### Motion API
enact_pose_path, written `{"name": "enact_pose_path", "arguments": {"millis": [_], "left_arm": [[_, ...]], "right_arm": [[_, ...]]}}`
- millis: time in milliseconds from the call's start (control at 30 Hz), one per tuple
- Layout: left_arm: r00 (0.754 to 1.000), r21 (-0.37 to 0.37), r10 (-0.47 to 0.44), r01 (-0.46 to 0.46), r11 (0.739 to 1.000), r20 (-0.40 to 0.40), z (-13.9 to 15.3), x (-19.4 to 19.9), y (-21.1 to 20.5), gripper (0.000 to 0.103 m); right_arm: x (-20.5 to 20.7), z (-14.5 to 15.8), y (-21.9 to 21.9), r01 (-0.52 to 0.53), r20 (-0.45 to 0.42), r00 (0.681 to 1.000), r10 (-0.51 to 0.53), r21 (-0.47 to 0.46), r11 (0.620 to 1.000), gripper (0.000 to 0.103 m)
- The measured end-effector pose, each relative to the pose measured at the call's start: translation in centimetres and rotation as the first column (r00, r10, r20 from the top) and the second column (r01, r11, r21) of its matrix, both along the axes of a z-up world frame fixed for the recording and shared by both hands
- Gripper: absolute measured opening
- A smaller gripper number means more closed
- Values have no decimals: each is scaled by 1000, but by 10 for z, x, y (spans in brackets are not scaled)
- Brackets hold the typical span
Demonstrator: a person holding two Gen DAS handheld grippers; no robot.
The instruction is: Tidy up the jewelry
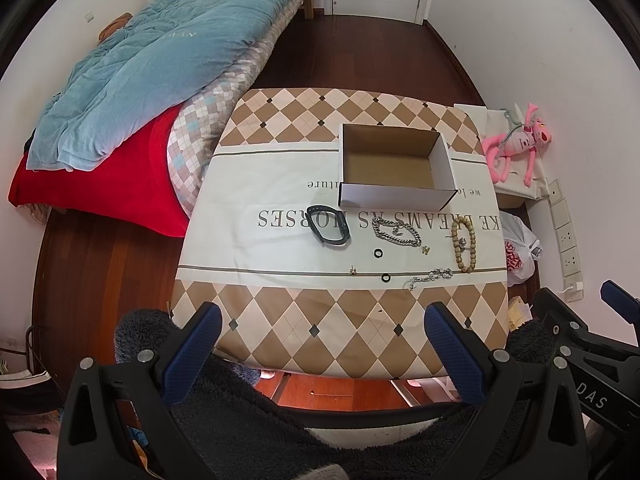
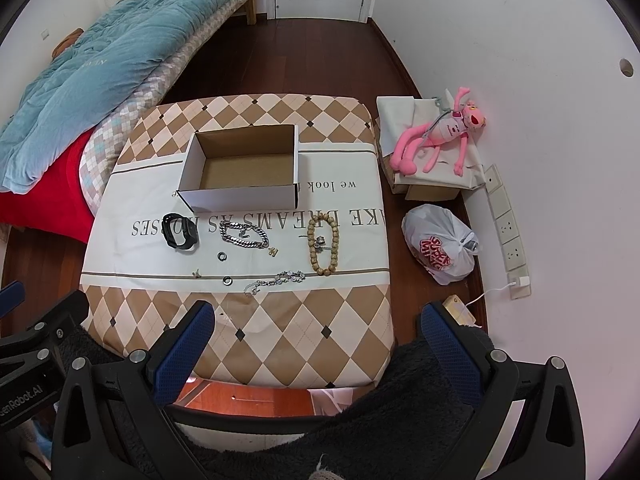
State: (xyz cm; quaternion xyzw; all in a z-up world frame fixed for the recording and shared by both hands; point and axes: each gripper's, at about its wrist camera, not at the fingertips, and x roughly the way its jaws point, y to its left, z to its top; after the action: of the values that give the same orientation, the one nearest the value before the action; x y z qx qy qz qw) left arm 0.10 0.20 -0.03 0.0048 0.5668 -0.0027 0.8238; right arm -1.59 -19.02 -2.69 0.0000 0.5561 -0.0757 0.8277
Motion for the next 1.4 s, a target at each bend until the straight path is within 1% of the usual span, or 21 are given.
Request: {"name": "enact_pose_path", "arguments": {"millis": [133, 267, 433, 533, 600, 633, 700, 767, 833, 867, 900, 967, 1033, 1067, 1133, 1200, 1233, 1267, 1300, 1400], "left_arm": [[1000, 13, 5, -6, 1000, 28, -8, 6, 4, 103], [999, 46, 23, -25, 999, 37, -27, 25, 9, 103], [999, 93, 42, -41, 995, -8, -67, 62, 8, 103], [997, 110, 49, -43, 993, -53, -95, 78, 6, 103], [995, 123, 54, -44, 991, -81, -112, 88, 4, 103], [994, 124, 55, -43, 991, -91, -121, 93, 4, 103], [992, 146, 65, -49, 988, -105, -136, 100, 3, 103], [991, 156, 73, -55, 986, -115, -150, 107, 3, 103], [988, 165, 83, -61, 984, -127, -161, 113, 4, 103], [987, 171, 88, -65, 983, -132, -165, 116, 5, 103], [987, 173, 92, -68, 982, -135, -169, 118, 6, 103], [985, 182, 99, -72, 981, -141, -177, 123, 9, 103], [985, 179, 96, -69, 981, -146, -182, 126, 12, 103], [984, 181, 95, -67, 981, -153, -186, 127, 13, 103], [982, 167, 88, -60, 984, -166, -192, 128, 15, 103], [980, 155, 85, -57, 986, -183, -197, 128, 17, 103], [978, 146, 82, -54, 988, -190, -199, 128, 19, 101], [978, 137, 78, -52, 989, -196, -200, 129, 21, 97], [977, 121, 73, -49, 991, -201, -201, 130, 23, 96], [975, 75, 61, -45, 996, -215, -200, 132, 30, 95]], "right_arm": [[3, -1, -3, 10, 9, 1000, -10, 24, 1000, 103], [18, -13, -18, 40, 10, 999, -40, 62, 997, 103], [44, -49, -41, 107, -30, 994, -105, 74, 992, 103], [62, -83, -56, 146, -61, 988, -142, 72, 987, 103], [71, -103, -65, 175, -86, 982, -168, 84, 981, 103], [77, -118, -71, 194, -102, 978, -185, 97, 976, 101], [85, -139, -79, 219, -124, 971, -206, 108, 970, 97], [94, -159, -83, 233, -145, 966, -216, 111, 966, 87], [102, -179, -86, 245, -168, 960, -222, 126, 961, 82], [106, -187, -86, 251, -179, 957, -227, 127, 960, 76], [110, -196, -86, 254, -190, 955, -228, 127, 959, 74], [116, -211, -85, 252, -205, 953, -223, 126, 960, 60], [120, -225, -83, 245, -221, 952, -213, 126, 961, 52], [121, -228, -80, 234, -216, 954, -207, 107, 966, 46], [122, -229, -73, 208, -196, 962, -189, 82, 975, 42], [122, -229, -71, 209, -181, 965, -192, 82, 974, 38], [123, -229, -69, 203, -170, 967, -188, 79, 976, 31], [123, -229, -67, 197, -159, 970, -183, 77, 977, 19], [124, -228, -64, 192, -154, 972, -179, 72, 979, 11], [125, -226, -56, 190, -146, 972, -183, 39, 981, 9]]}}
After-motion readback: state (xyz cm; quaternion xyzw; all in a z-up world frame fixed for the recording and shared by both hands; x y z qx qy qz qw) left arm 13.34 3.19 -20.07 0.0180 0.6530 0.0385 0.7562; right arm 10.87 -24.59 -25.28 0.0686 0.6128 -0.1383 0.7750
